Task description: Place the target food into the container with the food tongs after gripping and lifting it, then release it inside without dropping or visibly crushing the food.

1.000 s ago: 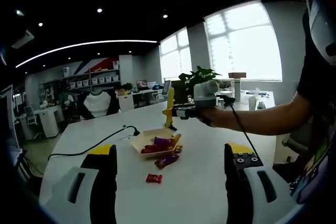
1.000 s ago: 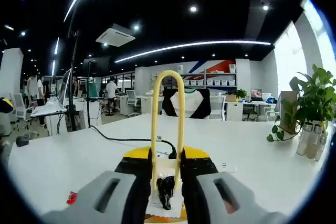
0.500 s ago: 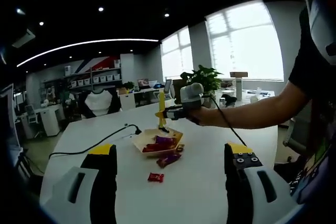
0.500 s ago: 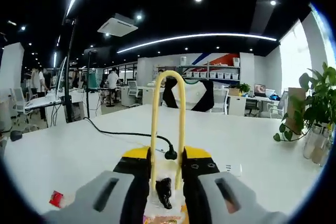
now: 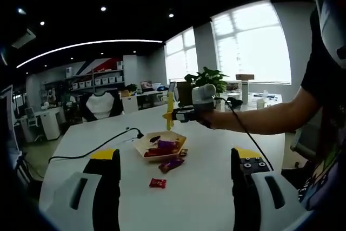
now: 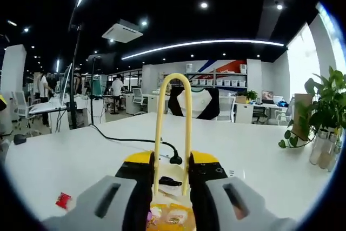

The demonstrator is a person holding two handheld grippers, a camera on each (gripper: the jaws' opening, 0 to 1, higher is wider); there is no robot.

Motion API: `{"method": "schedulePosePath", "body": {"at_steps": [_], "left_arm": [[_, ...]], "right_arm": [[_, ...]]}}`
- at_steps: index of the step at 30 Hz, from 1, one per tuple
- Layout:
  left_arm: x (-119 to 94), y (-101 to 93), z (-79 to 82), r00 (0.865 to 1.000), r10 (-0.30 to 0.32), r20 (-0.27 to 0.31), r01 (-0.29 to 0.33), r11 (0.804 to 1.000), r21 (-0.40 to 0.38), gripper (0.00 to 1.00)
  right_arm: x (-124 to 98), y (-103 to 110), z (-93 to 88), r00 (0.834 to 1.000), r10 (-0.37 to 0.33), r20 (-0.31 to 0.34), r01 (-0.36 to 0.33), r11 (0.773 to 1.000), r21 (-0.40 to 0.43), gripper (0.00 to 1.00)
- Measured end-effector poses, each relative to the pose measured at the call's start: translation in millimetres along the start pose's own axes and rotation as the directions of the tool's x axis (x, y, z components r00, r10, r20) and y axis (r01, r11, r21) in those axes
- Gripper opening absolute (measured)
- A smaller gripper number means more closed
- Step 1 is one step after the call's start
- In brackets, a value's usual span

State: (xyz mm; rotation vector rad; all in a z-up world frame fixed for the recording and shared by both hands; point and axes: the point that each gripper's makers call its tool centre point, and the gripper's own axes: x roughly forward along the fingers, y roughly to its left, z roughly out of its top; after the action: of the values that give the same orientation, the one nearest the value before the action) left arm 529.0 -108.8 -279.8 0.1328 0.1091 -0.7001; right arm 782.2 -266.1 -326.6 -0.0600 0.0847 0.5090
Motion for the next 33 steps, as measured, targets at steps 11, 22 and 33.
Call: {"method": "schedulePosePath", "body": {"at_steps": [11, 22, 33], "left_arm": [[1, -4.0, 0.8, 1.000, -0.014, 0.004, 0.014, 1.000, 0.003, 0.89], [3, -11.8, 3.3, 1.000, -0.031, 0.006, 0.031, 0.999, 0.012, 0.89], [2, -7.6, 2.9, 1.000, -0.018, -0.002, 0.018, 1.000, 0.013, 0.89]], "right_arm": [[-56, 16, 4.4, 0.990, 0.040, 0.139, -0.041, 0.999, 0.004, 0.21], [-78, 46, -46.6, 0.985, 0.143, 0.095, -0.143, 0.990, -0.004, 0.21], [-61, 40, -68.2, 0.989, 0.136, 0.061, -0.135, 0.991, -0.019, 0.21]]}}
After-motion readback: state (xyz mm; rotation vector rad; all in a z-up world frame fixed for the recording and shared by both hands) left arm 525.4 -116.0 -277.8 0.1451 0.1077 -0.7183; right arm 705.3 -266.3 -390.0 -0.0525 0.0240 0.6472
